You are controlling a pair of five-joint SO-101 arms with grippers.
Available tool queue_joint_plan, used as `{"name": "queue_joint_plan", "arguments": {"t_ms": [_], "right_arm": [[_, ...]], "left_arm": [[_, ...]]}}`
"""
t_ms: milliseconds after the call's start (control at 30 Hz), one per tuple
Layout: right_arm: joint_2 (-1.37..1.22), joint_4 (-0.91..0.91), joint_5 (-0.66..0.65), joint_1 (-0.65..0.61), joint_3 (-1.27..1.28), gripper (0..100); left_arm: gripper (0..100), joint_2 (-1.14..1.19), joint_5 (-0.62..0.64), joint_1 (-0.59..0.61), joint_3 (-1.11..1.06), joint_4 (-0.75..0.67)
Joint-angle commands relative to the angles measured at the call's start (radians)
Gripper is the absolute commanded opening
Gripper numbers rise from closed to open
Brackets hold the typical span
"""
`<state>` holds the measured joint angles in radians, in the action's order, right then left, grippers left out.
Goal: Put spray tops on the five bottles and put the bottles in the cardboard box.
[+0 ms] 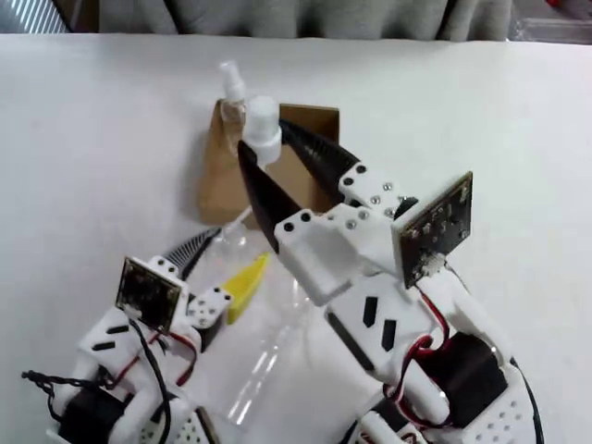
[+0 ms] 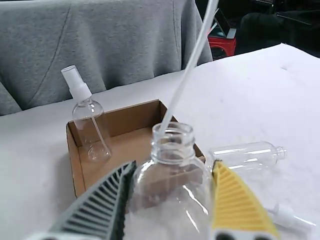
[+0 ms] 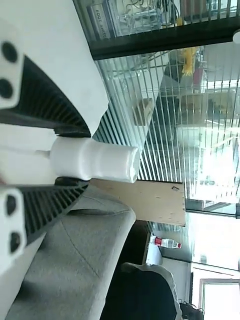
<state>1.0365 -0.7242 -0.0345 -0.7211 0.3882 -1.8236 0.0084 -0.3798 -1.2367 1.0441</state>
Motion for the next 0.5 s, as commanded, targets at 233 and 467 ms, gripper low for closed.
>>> {"name": "queue_joint_plan", "arguments": {"t_ms": [233, 467], "right_arm": [[0.002, -0.044, 0.008, -0.005, 0.012, 1.5], [0.004, 0.008, 0.009, -0.005, 0.127, 1.5]], "left_arm": [[2, -0.008, -0.005, -0.01, 0.005, -0.017], [2, -0.008, -0.005, -0.01, 0.005, -0.017]]}}
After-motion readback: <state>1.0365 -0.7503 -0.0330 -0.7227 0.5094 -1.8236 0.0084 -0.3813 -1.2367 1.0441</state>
